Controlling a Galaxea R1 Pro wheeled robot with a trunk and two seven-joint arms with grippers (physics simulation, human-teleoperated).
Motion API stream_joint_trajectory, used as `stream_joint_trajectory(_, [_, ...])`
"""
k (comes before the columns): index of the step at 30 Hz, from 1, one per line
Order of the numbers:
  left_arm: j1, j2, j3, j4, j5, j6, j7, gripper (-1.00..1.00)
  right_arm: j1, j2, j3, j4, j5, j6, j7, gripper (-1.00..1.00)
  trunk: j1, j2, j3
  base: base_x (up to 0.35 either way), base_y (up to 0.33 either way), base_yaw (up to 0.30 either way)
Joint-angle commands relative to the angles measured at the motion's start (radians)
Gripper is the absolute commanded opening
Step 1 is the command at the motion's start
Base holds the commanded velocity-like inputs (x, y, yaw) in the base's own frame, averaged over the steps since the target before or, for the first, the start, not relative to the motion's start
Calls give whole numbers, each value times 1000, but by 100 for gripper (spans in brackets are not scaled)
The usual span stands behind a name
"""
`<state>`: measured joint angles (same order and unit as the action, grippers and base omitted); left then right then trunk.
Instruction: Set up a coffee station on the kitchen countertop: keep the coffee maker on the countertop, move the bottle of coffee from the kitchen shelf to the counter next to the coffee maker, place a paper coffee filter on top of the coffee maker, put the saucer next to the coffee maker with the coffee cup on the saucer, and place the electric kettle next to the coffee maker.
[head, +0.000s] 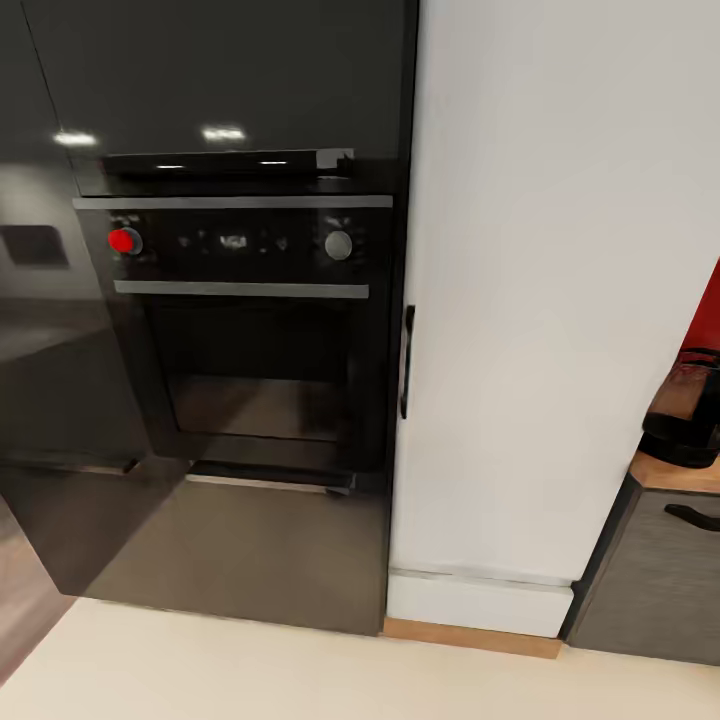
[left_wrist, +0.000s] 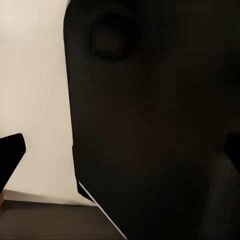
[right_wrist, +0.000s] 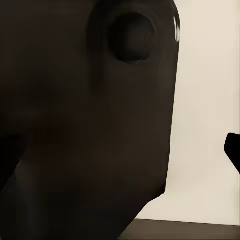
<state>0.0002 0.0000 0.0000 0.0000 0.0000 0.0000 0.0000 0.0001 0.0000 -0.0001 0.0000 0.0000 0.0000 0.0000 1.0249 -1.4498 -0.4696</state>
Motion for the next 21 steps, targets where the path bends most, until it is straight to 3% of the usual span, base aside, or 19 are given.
stream_joint_trajectory(1, [3,-3,1,6,-1,-2,-2,100,1,6,-5,-6,0,-2,6,100,0,0,0,0,0,0])
stream_joint_trajectory(11, [3,-3,1,-7,2,-2,-2,100,1,60,-3,-62,0,-5,3,100,0,0,0,0,0,0])
stream_joint_trajectory(14, [3,-3,-1,-9,2,-2,-2,100,1,61,-3,-79,0,-11,3,100,0,0,0,0,0,-48])
stream_joint_trajectory(21, [2,-7,1,-10,3,-1,-1,100,1,61,-4,-100,0,-12,3,100,0,0,0,0,0,-233])
